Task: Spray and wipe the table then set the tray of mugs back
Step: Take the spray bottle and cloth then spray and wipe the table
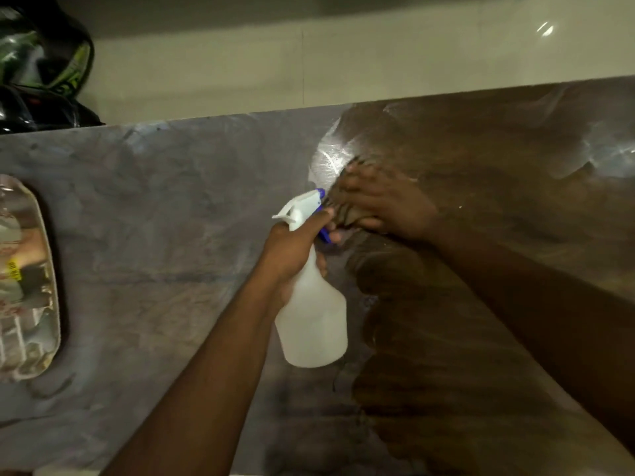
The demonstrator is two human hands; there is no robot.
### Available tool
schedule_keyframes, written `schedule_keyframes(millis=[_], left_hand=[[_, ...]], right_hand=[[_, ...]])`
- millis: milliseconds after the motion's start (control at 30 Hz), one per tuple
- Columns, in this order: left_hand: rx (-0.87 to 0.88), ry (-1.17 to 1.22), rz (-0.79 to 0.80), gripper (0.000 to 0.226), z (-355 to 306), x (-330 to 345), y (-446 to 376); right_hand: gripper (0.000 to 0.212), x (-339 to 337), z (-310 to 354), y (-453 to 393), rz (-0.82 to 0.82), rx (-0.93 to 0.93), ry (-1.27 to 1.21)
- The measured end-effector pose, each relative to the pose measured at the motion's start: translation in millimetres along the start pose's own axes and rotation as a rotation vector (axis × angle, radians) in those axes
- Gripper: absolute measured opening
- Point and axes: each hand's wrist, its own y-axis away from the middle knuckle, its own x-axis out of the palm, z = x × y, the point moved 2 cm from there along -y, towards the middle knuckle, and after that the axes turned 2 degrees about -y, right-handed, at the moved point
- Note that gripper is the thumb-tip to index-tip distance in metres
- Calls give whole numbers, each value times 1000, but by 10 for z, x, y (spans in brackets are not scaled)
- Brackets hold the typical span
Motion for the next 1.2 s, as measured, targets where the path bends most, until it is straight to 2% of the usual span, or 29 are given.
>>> schedule_keyframes(millis=[67,133,167,200,233,333,367,400,433,533,600,633,667,767,833,900,967,1033,1067,1100,1133,1200], left_hand=[[19,9,-114,20,137,-118,55],[7,37,-213,35,284,-216,139],[1,25,-216,37,350,-231,201],[-6,-7,-191,35,423,-233,274],[-11,-39,-155,36,506,-216,345],[2,-98,-162,42,858,-181,578],[7,-129,-184,43,996,-184,635],[-13,-148,-195,42,1110,-178,702],[-54,-158,-192,38,1219,-175,770],[-161,-151,-184,12,1459,-148,922],[-147,-156,-230,6,1548,-128,989],[-126,-169,-237,5,1573,-117,1012],[-107,-169,-223,9,1593,-106,1032],[-72,-193,-149,16,1673,-120,1068],[-85,-219,-122,11,1791,-172,1119],[-92,-236,-134,18,1928,-212,1179],[-126,-238,-121,19,2058,-252,1258],[-127,-247,-70,21,2118,-270,1314],[-127,-270,-44,11,2165,-270,1326],[-121,-293,-47,5,2204,-281,1363],[-107,-311,-50,15,2258,-289,1404],[-101,-309,-42,23,2370,-268,1459]], right_hand=[[51,-94,-202,141,-103,353,0],[49,-78,-70,125,-227,755,21],[49,-10,122,68,-260,844,44],[50,62,333,2,-263,824,41],[49,140,529,-34,-229,701,19],[49,310,826,177,4,66,2],[49,292,742,256,67,-43,-18],[50,263,636,299,84,-49,-28],[49,232,538,310,55,40,-26],[48,133,456,203,-175,561,-35],[49,152,685,57,-253,732,-80],[48,202,845,25,-236,701,-92],[48,283,1005,55,-179,588,-87],[50,494,1344,476,80,92,-55],[49,477,1303,795,188,-46,-27],[51,398,1132,955,176,44,15],[53,307,1124,895,23,322,26],[51,314,1408,710,-172,646,-7],[49,347,1608,613,-231,726,-48],[48,415,1816,569,-215,691,-76],[49,507,2007,612,-141,531,-55],[52,611,2148,921,82,105,6]])
